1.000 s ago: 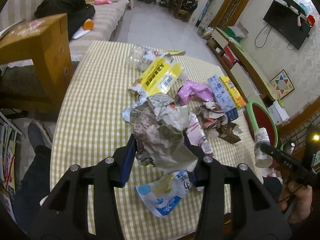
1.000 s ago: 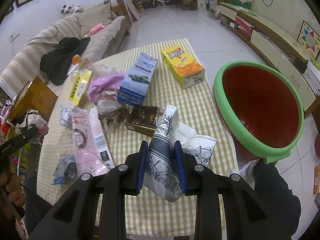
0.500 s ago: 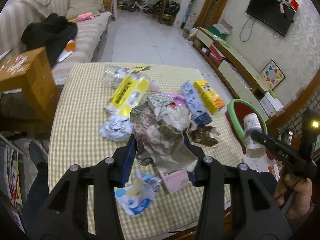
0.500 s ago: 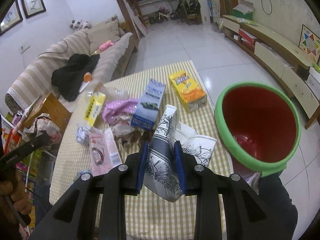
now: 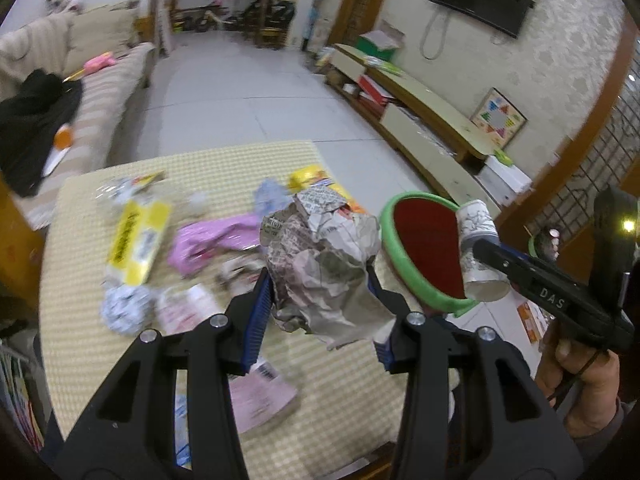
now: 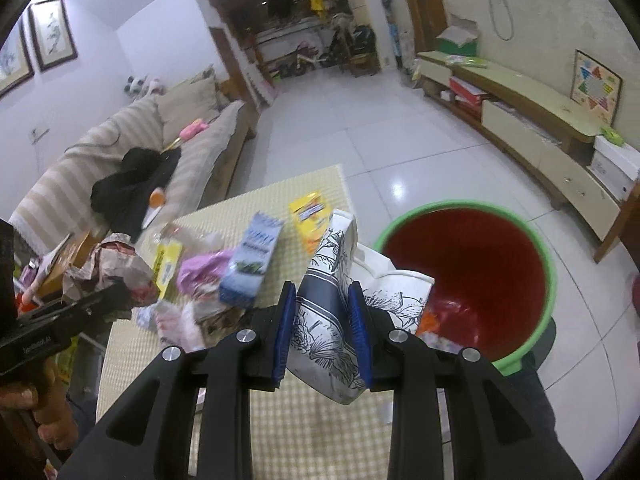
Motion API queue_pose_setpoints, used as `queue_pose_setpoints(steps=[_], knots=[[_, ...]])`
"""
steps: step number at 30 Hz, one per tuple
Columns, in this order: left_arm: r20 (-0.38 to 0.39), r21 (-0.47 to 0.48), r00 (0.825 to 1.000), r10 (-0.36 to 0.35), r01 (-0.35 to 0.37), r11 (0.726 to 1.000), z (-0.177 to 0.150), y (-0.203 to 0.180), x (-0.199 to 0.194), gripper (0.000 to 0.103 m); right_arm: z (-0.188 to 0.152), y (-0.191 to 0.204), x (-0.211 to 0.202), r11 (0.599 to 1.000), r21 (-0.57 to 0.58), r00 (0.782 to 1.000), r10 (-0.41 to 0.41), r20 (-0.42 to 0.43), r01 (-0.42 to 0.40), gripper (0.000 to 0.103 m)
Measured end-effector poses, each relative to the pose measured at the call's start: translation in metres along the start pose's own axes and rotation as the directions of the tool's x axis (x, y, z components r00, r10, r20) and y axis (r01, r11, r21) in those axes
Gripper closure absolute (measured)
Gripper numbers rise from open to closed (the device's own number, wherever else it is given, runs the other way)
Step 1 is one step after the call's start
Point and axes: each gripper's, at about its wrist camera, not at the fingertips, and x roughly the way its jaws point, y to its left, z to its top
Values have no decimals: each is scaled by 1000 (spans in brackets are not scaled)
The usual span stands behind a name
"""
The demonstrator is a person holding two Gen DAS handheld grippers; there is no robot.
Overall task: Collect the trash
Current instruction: 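Lift both held items and carry them over the bin, then open both tools to drop the newspaper and paper bag into the bin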
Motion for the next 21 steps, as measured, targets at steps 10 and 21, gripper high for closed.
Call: queue_pose_setpoints(steps=[10,21], knots=[[-42,86,994,-101,104,991,31,-75,55,60,21,-80,-13,993,90,996,-82,46,77,77],[-107,145,978,-178,192,971,52,-128,112,60,27,-136,0,984,148,994,-102,33,96,77]])
